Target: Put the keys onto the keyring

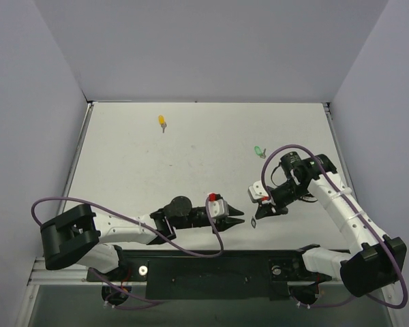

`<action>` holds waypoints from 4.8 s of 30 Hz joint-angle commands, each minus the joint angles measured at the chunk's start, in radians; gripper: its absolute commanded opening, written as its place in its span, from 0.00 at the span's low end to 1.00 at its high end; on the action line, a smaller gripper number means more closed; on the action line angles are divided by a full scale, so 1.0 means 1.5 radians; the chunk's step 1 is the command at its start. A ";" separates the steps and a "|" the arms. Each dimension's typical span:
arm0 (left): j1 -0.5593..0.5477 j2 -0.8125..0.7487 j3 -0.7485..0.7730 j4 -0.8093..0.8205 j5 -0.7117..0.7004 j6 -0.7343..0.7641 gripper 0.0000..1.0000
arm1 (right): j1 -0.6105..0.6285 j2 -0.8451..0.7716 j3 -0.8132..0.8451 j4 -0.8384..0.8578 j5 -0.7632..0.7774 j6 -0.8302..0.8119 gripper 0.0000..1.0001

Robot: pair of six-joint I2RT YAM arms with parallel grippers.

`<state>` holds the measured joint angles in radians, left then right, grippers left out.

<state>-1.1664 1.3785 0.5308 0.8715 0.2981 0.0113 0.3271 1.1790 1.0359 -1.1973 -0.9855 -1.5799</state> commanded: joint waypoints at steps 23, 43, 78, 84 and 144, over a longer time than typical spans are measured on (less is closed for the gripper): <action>-0.083 0.080 0.038 0.124 -0.179 -0.055 0.31 | -0.020 0.011 0.000 -0.040 -0.049 -0.025 0.00; -0.100 0.108 0.066 0.103 -0.194 -0.052 0.25 | -0.023 0.011 -0.003 -0.034 -0.053 -0.014 0.00; -0.033 0.021 0.190 -0.347 -0.071 -0.057 0.00 | -0.022 0.017 -0.013 0.021 -0.054 0.074 0.40; -0.026 0.019 0.195 -0.326 -0.061 -0.069 0.00 | -0.021 0.020 -0.025 0.060 -0.079 0.124 0.40; 0.004 -0.058 -0.054 0.087 -0.167 -0.204 0.40 | -0.023 0.033 0.005 0.038 -0.159 0.168 0.00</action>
<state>-1.1618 1.3170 0.4759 0.8101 0.0704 -0.2863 0.3065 1.2400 1.0157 -1.0859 -1.1393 -1.3312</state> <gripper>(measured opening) 0.396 0.005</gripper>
